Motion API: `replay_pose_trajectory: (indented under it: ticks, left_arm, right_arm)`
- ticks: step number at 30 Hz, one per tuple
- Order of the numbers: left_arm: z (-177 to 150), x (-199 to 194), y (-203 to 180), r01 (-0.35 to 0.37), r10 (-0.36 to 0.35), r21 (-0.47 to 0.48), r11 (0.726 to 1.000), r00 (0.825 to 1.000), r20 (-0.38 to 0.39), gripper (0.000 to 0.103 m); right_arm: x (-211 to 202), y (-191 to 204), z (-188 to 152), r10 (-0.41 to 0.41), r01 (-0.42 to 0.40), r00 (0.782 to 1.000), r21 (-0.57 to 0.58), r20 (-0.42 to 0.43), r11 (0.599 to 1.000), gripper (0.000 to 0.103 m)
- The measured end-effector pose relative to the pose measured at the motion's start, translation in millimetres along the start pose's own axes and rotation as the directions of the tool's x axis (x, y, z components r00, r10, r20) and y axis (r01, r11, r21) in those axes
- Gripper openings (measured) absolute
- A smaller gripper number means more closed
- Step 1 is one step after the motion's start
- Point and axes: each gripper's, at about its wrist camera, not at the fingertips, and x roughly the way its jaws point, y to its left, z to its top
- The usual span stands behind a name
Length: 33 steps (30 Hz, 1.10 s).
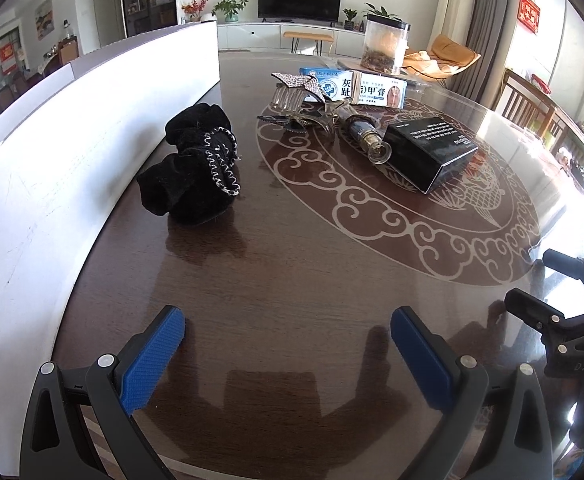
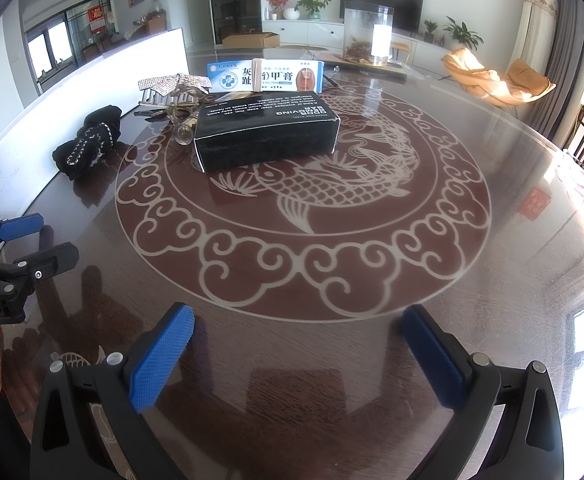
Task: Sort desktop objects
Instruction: 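Lower the left tool onto the black fabric scrunchie and close it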
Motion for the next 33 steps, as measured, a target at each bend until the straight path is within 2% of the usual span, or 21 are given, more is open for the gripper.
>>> replay_pose_trajectory:
  ticks: [5,9,13,16,20,22,24,28,29,30,33]
  left_arm:
    - [12.7,8.7,-1.1,-0.081,0.081,0.008,0.997,0.997,-0.008,0.103]
    - [46.5,17.3,2.1,-0.144,0.144,0.018,0.989,0.989,0.018,0.103]
    - [84.6,30.7,11.7,-0.182,0.183,-0.036,0.983,0.982,0.036,0.103]
    - [101.5,46.5,24.8,-0.164,0.166,-0.100,0.981,0.986,0.008,0.103]
    - [104.9,72.3,43.0,-0.137,0.124,-0.165,0.977,0.989,-0.083,0.103]
    - [101.4,75.4,32.3,-0.152,0.148,-0.086,0.985,0.987,-0.057,0.103]
    - [95.1,72.9,30.4,-0.122,0.120,-0.076,0.990,0.992,-0.023,0.103]
    - [93.0,70.5,30.2,-0.113,0.111,-0.053,0.992,0.993,-0.026,0.103]
    - [91.6,67.4,31.1,-0.111,0.110,-0.051,0.993,0.994,-0.012,0.091]
    - [90.8,63.4,32.5,-0.109,0.110,-0.046,0.993,0.994,0.011,0.069]
    - [88.4,54.9,39.4,-0.088,0.089,-0.032,0.996,0.996,0.023,0.040]
  right_arm:
    - [0.1,-0.1,-0.3,0.000,0.000,1.000,0.000,0.000,1.000,0.103]
    - [0.0,-0.1,0.0,0.000,0.000,1.000,0.000,0.000,1.000,0.103]
    - [0.0,-0.1,-0.1,0.000,0.000,1.000,0.000,0.000,1.000,0.103]
    - [0.0,-0.1,-0.1,0.000,0.000,1.000,0.000,0.000,1.000,0.103]
    - [0.1,-0.2,-0.3,0.000,0.000,1.000,0.000,0.000,1.000,0.103]
    - [0.1,-0.2,-0.1,0.001,-0.001,1.000,0.000,0.000,1.000,0.103]
    - [-0.2,-0.3,0.0,0.000,0.000,1.000,0.000,0.000,1.000,0.103]
    - [-0.1,-0.3,-0.1,0.001,-0.001,1.000,0.000,0.000,1.000,0.103]
    - [0.0,-0.3,-0.2,0.001,-0.001,1.000,0.000,0.000,1.000,0.103]
    - [0.0,-0.2,-0.1,0.001,-0.001,1.000,0.000,0.000,1.000,0.103]
    - [0.0,-0.3,-0.1,0.001,-0.001,1.000,0.000,0.000,1.000,0.103]
